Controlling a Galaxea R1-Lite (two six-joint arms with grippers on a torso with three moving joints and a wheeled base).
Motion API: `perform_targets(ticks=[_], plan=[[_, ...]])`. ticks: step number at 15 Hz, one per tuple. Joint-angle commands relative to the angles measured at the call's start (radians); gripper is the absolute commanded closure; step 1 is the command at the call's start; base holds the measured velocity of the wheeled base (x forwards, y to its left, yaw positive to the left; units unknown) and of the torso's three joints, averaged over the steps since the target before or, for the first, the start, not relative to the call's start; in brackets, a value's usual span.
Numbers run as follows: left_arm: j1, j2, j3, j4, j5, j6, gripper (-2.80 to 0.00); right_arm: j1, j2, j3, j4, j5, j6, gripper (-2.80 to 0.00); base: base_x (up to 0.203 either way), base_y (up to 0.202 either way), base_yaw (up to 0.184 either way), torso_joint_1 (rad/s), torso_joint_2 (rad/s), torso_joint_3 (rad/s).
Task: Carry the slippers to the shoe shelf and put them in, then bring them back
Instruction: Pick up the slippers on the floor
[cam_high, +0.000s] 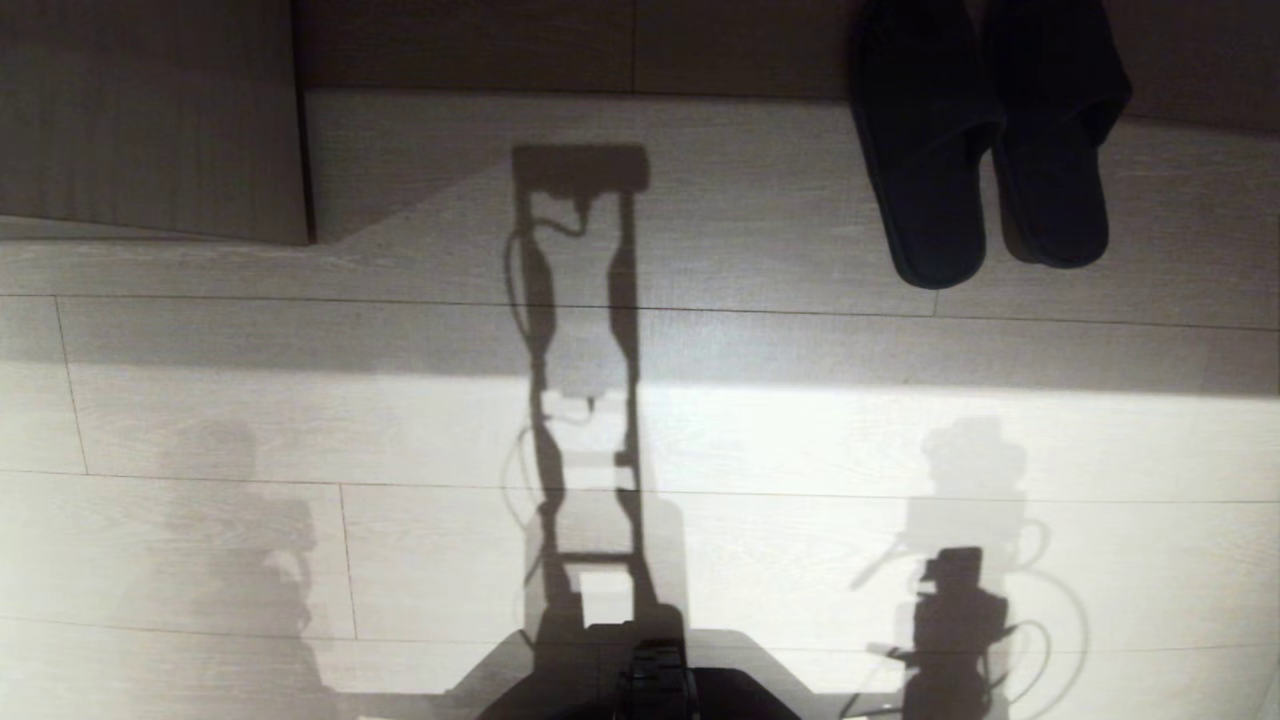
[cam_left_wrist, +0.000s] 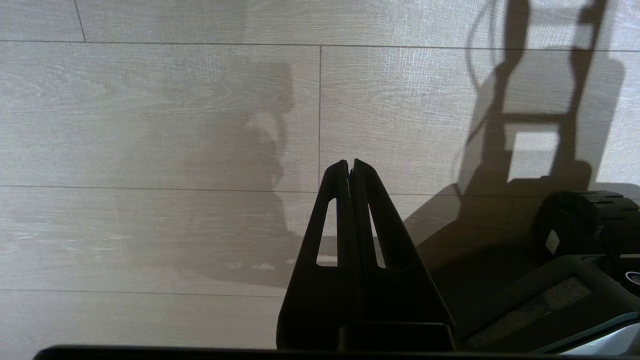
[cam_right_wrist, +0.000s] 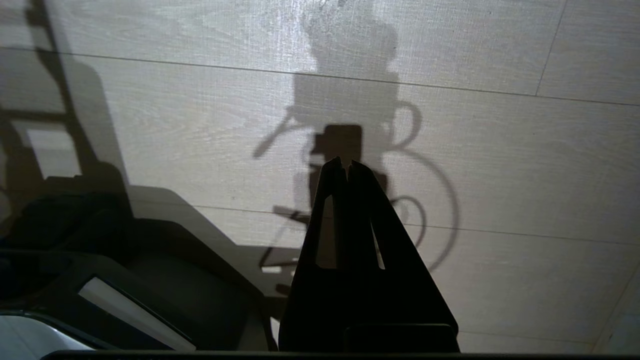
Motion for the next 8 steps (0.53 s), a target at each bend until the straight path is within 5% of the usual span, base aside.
perform_targets(ticks=[1, 5, 8], plan=[[0.000, 0.000, 0.000, 0.000, 0.000, -0.001, 0.00, 0.000, 0.000, 0.002, 0.000, 0.000, 0.000, 0.00, 0.000, 0.000, 0.000, 0.000, 0.00, 0.000], [0.000, 0.000, 0.000, 0.000, 0.000, -0.001, 0.00, 0.000, 0.001, -0.008, -0.003, 0.005, -0.011, 0.00, 0.000, 0.000, 0.000, 0.000, 0.00, 0.000], [0.000, 0.000, 0.000, 0.000, 0.000, -0.001, 0.00, 0.000, 0.023, -0.142, 0.034, 0.039, -0.008, 0.00, 0.000, 0.000, 0.000, 0.000, 0.00, 0.000]])
